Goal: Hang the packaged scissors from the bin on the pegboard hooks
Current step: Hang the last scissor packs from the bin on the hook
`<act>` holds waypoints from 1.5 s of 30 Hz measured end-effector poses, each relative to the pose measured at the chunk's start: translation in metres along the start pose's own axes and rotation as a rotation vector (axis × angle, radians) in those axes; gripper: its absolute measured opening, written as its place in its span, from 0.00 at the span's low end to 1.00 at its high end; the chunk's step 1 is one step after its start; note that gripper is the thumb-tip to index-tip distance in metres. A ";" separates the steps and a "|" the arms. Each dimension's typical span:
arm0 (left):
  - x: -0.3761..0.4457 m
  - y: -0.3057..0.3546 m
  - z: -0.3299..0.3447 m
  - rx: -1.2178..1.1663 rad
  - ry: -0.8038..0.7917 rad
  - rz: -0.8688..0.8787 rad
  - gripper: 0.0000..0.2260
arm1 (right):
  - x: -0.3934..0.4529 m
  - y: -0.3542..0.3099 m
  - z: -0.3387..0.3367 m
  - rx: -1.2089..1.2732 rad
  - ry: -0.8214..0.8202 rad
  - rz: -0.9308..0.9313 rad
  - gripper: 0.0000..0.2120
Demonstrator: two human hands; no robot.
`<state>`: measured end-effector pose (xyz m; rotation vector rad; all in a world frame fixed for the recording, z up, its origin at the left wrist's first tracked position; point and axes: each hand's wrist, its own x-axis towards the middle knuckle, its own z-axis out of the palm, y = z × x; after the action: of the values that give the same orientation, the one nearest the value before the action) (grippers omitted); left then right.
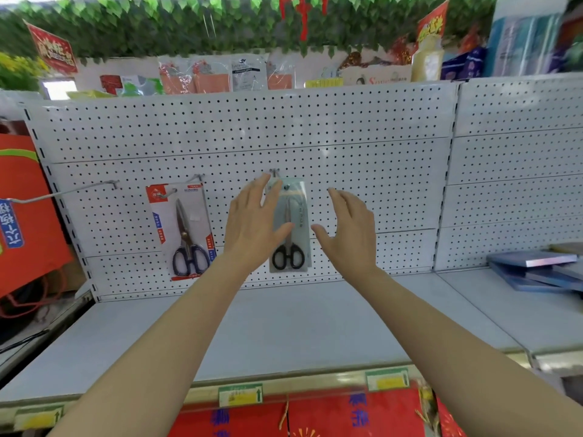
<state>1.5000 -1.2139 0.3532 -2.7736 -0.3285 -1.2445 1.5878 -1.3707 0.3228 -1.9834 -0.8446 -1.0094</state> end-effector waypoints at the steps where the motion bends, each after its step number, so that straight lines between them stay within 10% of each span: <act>1: -0.004 0.005 -0.006 0.030 0.006 0.027 0.36 | -0.001 0.001 -0.010 -0.040 0.009 -0.050 0.32; 18: -0.162 0.163 0.007 0.091 -0.229 0.193 0.33 | -0.146 0.097 -0.153 -0.213 -0.178 -0.205 0.29; 24: -0.265 0.225 0.097 0.020 -0.472 0.415 0.32 | -0.219 0.152 -0.166 -0.288 -0.290 -0.110 0.29; 31: -0.451 0.264 0.226 0.120 -1.012 0.922 0.08 | -0.298 0.212 -0.162 -0.312 -0.346 -0.008 0.25; 37: -0.572 0.283 0.287 0.188 -1.363 0.962 0.05 | -0.369 0.243 -0.153 -0.362 -0.478 0.033 0.27; 45: -0.593 0.293 0.318 0.105 -1.243 1.131 0.05 | -0.459 0.253 -0.144 -0.371 -0.657 0.121 0.29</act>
<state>1.4149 -1.5420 -0.2978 -2.4384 0.9446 0.7056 1.5215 -1.7186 -0.0893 -2.7155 -0.8988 -0.4530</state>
